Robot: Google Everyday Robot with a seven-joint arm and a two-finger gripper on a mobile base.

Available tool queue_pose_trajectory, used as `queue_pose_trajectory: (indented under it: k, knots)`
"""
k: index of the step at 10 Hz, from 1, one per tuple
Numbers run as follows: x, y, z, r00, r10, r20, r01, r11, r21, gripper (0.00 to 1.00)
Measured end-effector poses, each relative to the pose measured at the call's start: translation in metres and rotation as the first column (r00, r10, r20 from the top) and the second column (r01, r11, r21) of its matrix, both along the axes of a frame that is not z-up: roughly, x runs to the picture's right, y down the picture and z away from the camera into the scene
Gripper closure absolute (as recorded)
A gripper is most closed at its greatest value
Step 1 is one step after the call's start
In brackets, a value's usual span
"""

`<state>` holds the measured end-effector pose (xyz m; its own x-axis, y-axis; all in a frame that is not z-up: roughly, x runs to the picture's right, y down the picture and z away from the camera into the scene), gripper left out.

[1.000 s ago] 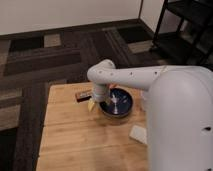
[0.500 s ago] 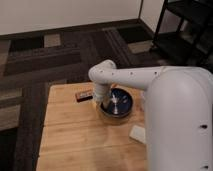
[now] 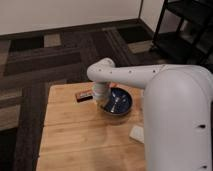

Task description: Pick up the ceramic bowl

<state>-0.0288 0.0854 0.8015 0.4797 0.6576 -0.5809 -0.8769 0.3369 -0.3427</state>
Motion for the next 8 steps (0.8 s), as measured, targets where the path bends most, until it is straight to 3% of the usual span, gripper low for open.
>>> queue_pose_trajectory:
  k: [4, 8]
  knots:
    - [-0.021, -0.036, -0.039, 1.0, -0.009, -0.024, 0.01, 0.9984, 0.056, 1.0]
    - [-0.039, -0.06, -0.077, 1.0, 0.011, -0.014, -0.009, 0.9953, 0.097, 1.0]
